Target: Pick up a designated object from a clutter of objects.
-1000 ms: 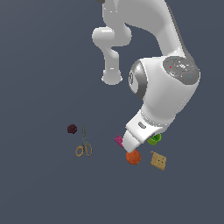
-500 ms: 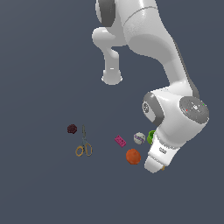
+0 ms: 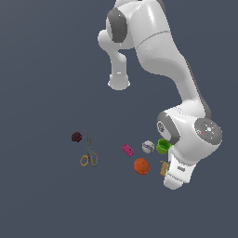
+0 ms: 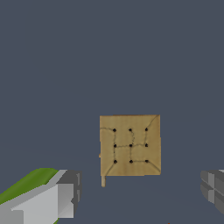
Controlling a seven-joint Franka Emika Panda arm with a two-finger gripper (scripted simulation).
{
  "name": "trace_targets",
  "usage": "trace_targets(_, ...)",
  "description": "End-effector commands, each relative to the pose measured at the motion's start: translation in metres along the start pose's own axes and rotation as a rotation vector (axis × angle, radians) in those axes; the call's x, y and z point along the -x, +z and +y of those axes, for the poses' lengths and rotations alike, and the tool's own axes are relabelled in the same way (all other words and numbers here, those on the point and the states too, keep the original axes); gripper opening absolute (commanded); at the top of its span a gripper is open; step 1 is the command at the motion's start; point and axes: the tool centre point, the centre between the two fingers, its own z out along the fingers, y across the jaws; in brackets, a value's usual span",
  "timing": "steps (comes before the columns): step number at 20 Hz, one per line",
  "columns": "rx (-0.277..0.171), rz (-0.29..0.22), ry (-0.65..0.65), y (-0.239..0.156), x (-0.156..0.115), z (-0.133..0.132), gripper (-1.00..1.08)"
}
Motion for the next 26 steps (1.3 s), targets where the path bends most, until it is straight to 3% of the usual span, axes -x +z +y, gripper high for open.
trace_targets(1,0.0,0.002,-0.018,0.006,-0.004,-0.001,1.0)
trace_targets(23,-0.001,0.002,-0.024,0.058,-0.005,-0.002,1.0)
trace_targets(24,-0.001,0.002,-0.024,0.058,-0.005,-0.002,-1.0)
trace_targets(26,-0.001,0.002,-0.024,0.058,-0.005,-0.002,-1.0)
